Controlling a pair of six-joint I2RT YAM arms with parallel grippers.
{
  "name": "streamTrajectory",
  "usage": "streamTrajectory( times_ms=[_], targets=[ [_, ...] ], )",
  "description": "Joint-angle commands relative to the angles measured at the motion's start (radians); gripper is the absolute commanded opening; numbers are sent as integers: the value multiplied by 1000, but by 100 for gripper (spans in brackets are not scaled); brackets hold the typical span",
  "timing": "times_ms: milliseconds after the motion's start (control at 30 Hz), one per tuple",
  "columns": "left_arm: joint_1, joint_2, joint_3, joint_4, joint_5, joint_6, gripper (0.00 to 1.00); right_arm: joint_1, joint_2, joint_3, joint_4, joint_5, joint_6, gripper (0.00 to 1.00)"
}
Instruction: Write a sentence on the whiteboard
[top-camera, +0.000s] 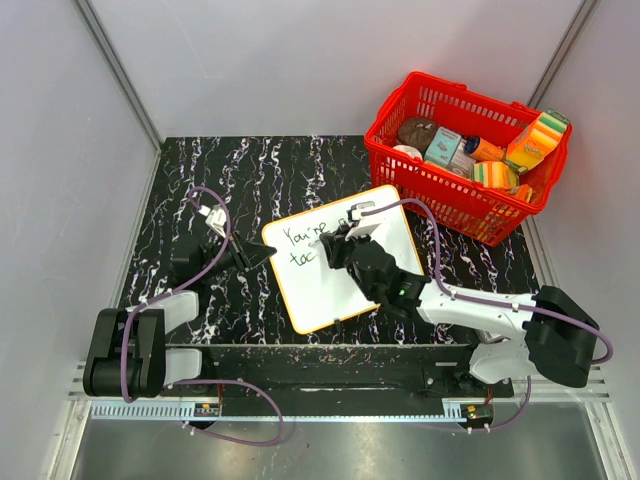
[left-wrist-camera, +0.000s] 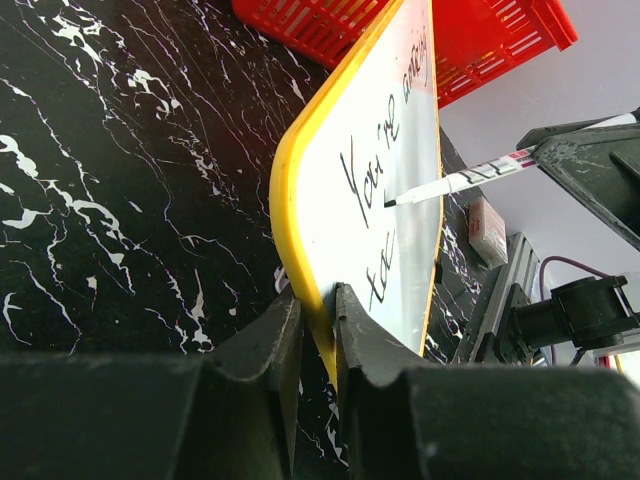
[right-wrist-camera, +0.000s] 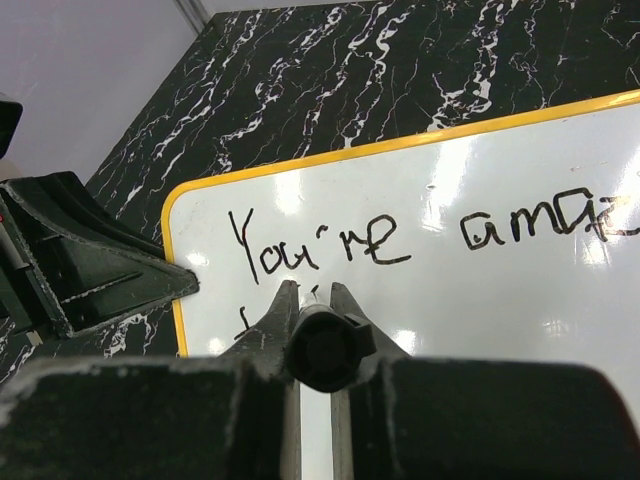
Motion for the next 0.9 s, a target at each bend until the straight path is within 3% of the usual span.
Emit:
streamTrajectory(
  times_ms=[0,867],
  targets=[
    [-4,11,2,15,-12,73,0,-7,-18,-18,-18,-16,23,0],
    [-4,8,2,13,-13,75,0,-7,-84,-97,-66,-45,74,0]
  ],
)
